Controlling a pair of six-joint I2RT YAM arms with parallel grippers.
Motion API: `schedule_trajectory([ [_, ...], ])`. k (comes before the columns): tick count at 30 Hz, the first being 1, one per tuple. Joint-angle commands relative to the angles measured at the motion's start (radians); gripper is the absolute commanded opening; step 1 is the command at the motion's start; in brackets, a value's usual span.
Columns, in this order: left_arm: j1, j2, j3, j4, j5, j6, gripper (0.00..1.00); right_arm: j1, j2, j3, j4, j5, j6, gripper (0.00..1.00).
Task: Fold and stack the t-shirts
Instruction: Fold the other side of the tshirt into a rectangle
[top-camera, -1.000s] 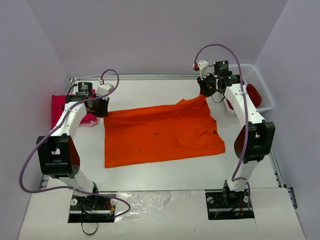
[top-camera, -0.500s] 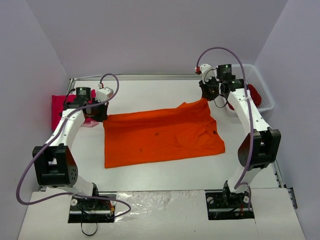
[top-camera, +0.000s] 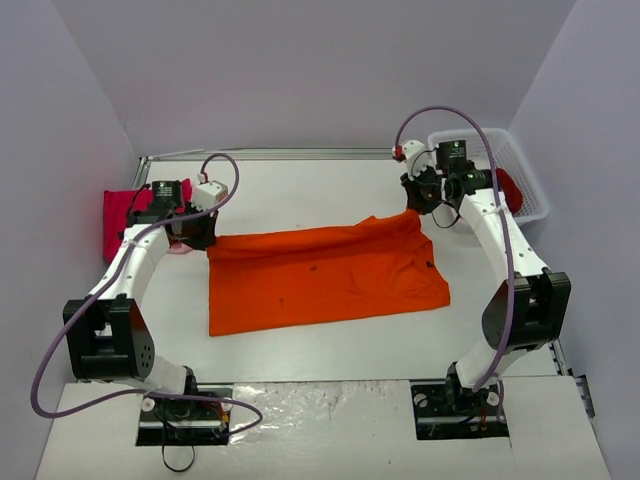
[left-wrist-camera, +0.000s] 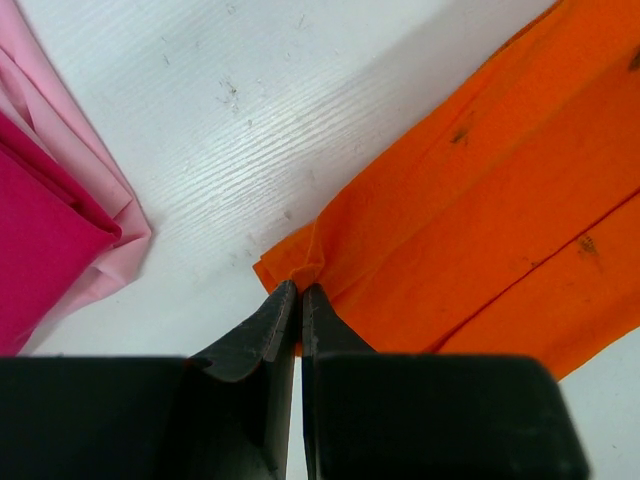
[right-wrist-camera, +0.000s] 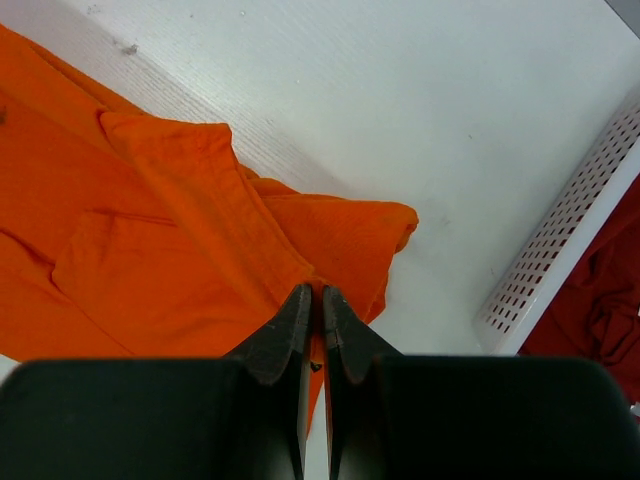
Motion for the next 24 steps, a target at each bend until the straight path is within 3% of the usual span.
schedule_trajectory([
  [1,0.005,-0.044,-0.003,0.021,0.017,0.019,0.02,-0.011,-0.066,-0.026,-0.012,0.003,-0.01,0.0],
  [24,0.005,-0.049,-0.05,0.031,0.023,0.034,0.02,-0.01,-0.173,-0.197,-0.019,-0.017,-0.016,0.0],
])
